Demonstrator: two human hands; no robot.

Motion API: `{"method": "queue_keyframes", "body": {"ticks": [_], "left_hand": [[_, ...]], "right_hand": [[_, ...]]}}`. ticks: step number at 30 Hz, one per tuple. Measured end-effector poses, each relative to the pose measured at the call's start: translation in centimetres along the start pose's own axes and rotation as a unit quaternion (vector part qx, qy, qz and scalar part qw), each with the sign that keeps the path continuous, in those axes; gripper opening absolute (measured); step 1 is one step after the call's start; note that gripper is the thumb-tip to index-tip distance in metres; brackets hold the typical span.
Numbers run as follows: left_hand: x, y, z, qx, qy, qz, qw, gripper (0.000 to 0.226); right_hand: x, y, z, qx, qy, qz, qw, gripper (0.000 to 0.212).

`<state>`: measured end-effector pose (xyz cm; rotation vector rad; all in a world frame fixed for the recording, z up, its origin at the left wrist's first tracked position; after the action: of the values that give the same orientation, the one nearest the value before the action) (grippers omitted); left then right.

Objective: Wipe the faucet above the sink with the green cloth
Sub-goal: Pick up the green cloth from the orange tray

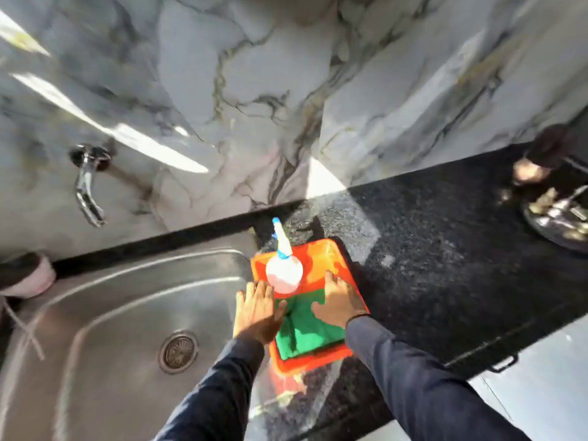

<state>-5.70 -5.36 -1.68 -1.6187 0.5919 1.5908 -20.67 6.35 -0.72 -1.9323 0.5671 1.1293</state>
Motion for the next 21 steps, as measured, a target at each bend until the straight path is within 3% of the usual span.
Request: {"method": "queue_keyframes", "body": {"ticks": [3,9,13,18,21], "left_hand": [[2.1,1.3,1.2,0.033,0.07,-0.037,0.996,0.054],[3.1,1.6,3.1,0.068,0.136,-0.044,0.987,0.051],[3.8,1.5,3.6,0.029,0.052,-0.094,0.994,0.051],[1.9,0.8,3.3,0.004,-0.014,-0.052,0.999,0.035],[0.6,-0.1,2.6,0.006,-0.119,-0.033,0.992,0.044]], "right_hand": [[2.8,1.5,1.3,0.034,-0.022,-0.039,0.998,0.101],[4.1,3.0,2.6,0.106,0.0,-0.022,0.994,0.098],[5.3,3.4,4.0,0.146,0.072,-0.06,0.985,0.098],[5.4,3.2,5.0,0.172,0.1,-0.107,0.974,0.09],[4.6,2.2,4.7,0.156,0.12,-0.178,0.964,0.095]]}}
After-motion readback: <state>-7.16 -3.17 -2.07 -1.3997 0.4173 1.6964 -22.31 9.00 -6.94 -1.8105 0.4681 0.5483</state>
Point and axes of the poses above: each hand's wrist, its own y-axis towards the middle knuckle, its own x-axis out of the palm, z = x × y, the point moved 8 cm from there along y, towards the middle knuckle, and after that the axes turned 6 degrees about x, right-handed, at the moved point
